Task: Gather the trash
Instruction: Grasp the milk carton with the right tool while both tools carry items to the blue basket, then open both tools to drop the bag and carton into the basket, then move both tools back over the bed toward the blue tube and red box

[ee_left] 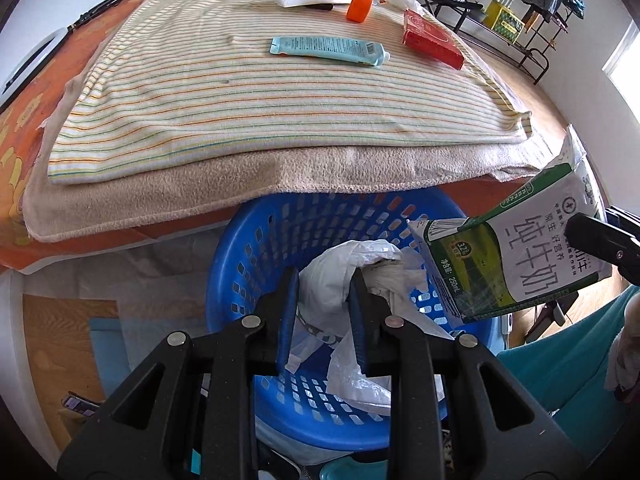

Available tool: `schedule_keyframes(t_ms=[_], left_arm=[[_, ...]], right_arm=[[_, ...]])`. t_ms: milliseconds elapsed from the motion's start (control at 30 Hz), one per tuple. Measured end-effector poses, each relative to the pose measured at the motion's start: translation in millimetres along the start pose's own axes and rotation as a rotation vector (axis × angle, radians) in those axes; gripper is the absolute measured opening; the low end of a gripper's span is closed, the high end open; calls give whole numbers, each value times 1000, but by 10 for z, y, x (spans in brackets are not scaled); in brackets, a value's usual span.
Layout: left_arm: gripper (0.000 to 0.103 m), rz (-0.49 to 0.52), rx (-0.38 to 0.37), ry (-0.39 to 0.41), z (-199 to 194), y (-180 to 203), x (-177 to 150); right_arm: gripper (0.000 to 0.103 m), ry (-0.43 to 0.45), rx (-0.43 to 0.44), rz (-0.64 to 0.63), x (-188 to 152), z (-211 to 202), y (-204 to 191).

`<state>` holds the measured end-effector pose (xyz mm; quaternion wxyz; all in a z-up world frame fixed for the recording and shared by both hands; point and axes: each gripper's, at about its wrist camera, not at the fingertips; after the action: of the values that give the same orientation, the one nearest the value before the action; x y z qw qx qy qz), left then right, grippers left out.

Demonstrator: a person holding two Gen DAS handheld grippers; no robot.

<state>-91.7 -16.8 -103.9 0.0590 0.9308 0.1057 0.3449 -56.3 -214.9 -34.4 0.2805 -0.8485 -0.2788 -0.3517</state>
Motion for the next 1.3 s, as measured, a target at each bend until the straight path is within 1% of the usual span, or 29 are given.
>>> schedule_keyframes(t_ms=[233, 300, 333, 367, 433, 533, 600, 633, 667, 800, 867, 1000, 1067, 1133, 1233, 1300], left_arm=[[24, 33, 6, -28, 73, 72, -74], [27, 34, 3, -41, 103, 76, -82], [33, 34, 3, -43, 115, 81, -85], [43, 36, 6, -43, 119, 84, -82], [53, 42, 9, -34, 114, 97, -77], [53, 51, 11, -29, 108, 111, -64], [53, 48, 12, -29, 108, 104, -57], [53, 48, 12, -30, 109, 104, -57], [53, 47, 12, -30, 111, 102, -55], [53, 39, 12, -29, 110, 80, -44], [53, 34, 13, -27, 108, 73, -34], [53, 24, 14, -23, 113, 52, -8], [53, 22, 13, -21, 111, 48, 4], [54, 21, 11, -19, 110, 50, 17], [63, 20, 12, -12, 101, 48, 32], [64, 18, 13, -7, 87, 40, 61]], right_arm=[[30, -69, -14, 9, -160, 170, 67], [30, -95, -18, 5, -216, 230, 77], [30, -111, -18, 7, -246, 264, 83], [31, -127, -19, 11, -274, 296, 92], [33, -157, -18, 24, -329, 362, 109], [33, -184, -29, 21, -377, 424, 117], [42, -188, -38, 13, -381, 439, 107], [51, -184, -44, 10, -379, 439, 104], [58, -179, -47, 9, -374, 434, 102], [62, -175, -61, 2, -356, 440, 102], [68, -178, -68, 1, -357, 452, 107], [77, -172, -86, -17, -345, 455, 85], [83, -164, -95, -21, -327, 447, 82], [84, -155, -101, -25, -310, 437, 75], [85, -149, -118, -42, -280, 440, 51], [88, -146, -132, -55, -266, 445, 34]])
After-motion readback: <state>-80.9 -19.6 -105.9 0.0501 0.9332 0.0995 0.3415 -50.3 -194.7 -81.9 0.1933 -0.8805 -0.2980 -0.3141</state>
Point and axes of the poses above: each gripper's, at about its wrist camera, not at the fingertips, and z roughly the way its jaws point, y to its right, x to its top, and after that the axes turned 15 degrees about y, right-handed
